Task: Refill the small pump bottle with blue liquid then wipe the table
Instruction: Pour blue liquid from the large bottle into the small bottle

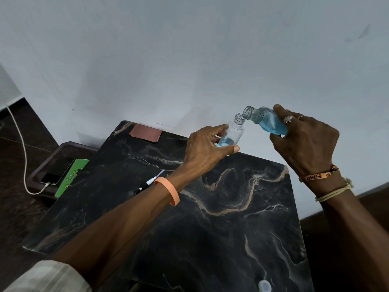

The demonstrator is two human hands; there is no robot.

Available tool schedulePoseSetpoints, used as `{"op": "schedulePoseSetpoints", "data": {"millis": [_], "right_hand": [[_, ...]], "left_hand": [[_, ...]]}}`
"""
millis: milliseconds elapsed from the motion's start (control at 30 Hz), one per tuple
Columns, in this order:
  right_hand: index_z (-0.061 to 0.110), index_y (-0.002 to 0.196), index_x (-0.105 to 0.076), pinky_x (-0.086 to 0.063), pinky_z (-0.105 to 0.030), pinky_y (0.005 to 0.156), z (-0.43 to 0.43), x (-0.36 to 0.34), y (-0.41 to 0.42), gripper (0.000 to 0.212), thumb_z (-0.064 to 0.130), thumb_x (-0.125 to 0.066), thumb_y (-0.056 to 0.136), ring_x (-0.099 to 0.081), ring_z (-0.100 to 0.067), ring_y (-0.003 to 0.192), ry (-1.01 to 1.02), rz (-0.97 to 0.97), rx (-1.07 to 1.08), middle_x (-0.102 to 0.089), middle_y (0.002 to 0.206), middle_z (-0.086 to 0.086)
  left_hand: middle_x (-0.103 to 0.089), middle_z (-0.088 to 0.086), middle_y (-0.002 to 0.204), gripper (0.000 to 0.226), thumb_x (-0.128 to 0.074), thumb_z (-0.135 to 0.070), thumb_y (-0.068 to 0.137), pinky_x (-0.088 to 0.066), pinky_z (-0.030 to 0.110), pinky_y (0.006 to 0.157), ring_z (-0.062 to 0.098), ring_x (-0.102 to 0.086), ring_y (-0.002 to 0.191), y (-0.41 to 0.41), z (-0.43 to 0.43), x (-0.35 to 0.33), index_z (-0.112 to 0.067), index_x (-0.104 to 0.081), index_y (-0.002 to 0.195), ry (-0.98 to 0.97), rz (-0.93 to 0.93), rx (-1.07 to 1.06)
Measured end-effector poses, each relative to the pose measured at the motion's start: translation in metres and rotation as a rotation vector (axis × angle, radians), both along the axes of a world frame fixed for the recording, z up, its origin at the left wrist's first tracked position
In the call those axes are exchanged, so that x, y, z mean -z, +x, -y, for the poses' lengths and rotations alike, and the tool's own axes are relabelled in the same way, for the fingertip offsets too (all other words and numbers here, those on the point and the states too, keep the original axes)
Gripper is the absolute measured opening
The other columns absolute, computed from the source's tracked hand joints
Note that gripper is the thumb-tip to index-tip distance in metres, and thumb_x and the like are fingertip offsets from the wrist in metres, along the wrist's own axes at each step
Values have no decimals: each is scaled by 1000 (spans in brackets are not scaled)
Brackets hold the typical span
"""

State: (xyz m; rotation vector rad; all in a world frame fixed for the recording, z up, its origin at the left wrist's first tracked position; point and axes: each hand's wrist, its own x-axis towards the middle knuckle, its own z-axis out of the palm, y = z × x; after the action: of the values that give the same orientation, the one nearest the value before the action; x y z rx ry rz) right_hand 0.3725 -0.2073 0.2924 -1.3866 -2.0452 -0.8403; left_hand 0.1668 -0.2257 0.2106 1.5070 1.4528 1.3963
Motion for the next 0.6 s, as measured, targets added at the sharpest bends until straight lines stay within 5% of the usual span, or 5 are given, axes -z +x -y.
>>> {"op": "schedulePoseSetpoints", "data": {"millis": [600], "right_hand": [[15, 123, -68, -47, -32, 58, 1, -1, -1, 56, 17, -81, 68, -69, -39, 76, -3, -5, -20, -74, 102, -13]], "left_hand": [[-72, -1, 120, 70, -89, -40, 70, -61, 33, 84, 8, -71, 97, 0, -1, 1, -20, -65, 132, 4, 0, -1]]}}
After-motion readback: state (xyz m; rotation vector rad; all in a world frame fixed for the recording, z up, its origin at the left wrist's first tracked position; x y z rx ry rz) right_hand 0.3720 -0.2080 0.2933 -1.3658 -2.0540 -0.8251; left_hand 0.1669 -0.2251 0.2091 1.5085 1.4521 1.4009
